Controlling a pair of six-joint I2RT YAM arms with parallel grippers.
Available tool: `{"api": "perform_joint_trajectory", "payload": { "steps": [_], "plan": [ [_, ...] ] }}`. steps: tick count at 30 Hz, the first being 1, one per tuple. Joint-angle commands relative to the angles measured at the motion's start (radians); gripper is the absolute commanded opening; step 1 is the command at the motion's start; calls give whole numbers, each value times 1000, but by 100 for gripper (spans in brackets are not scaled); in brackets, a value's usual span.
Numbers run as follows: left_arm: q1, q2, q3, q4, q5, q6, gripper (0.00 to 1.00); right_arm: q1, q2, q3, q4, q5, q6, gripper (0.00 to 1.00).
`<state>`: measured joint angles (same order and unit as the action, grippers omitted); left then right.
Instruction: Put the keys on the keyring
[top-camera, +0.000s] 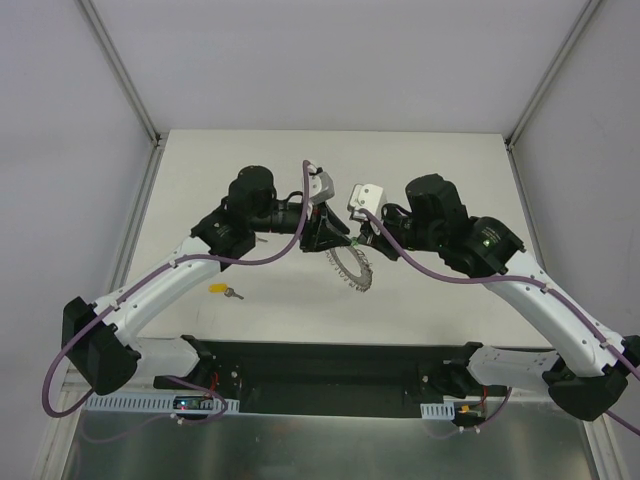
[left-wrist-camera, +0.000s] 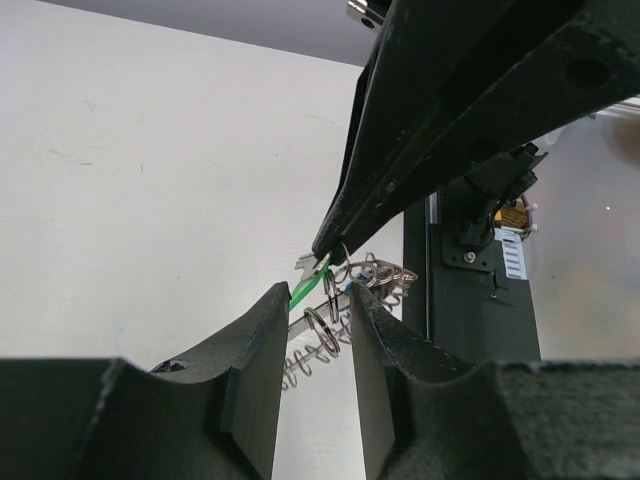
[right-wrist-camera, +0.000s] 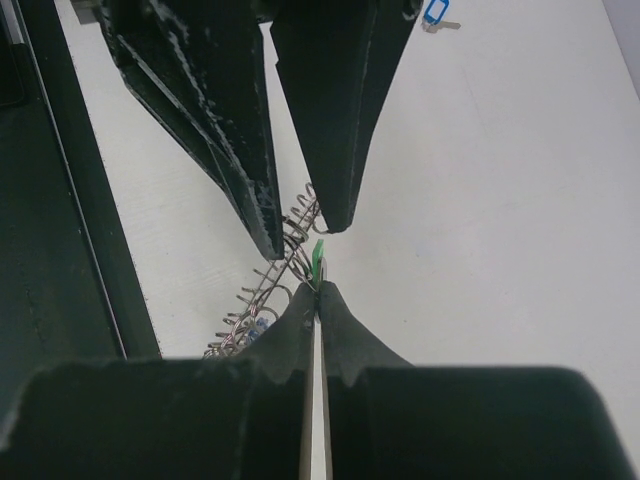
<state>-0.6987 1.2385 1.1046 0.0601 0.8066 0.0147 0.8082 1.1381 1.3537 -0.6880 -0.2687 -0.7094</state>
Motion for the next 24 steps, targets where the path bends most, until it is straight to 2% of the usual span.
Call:
{"api": "perform_joint_trajectory", "payload": {
  "steps": [1,9,13,14,16,20,24],
  "plan": [
    [-2,18,49,6,13,10,30,11,-9,48,27,16,-15,1],
    [-4,35,38,-11,28,14,23,9,-5,45,27,25,-15,1],
    [-4,27,24,-17,28,21,13,11,-1,44,30,26,-13,1],
    [-4,27,21,-17,31,21,6,11,-1,42,31,28,-10,1],
    [-4,24,20,-17,25,22,0,11,0,38,31,29,-9,1],
    [-5,21,11,-17,-3,21,0,11,-3,22,31,29,1,1],
    [-4,3,-20,10,-107,-12,0,11,-14,-47,50,52,34,1]
  ]
}}
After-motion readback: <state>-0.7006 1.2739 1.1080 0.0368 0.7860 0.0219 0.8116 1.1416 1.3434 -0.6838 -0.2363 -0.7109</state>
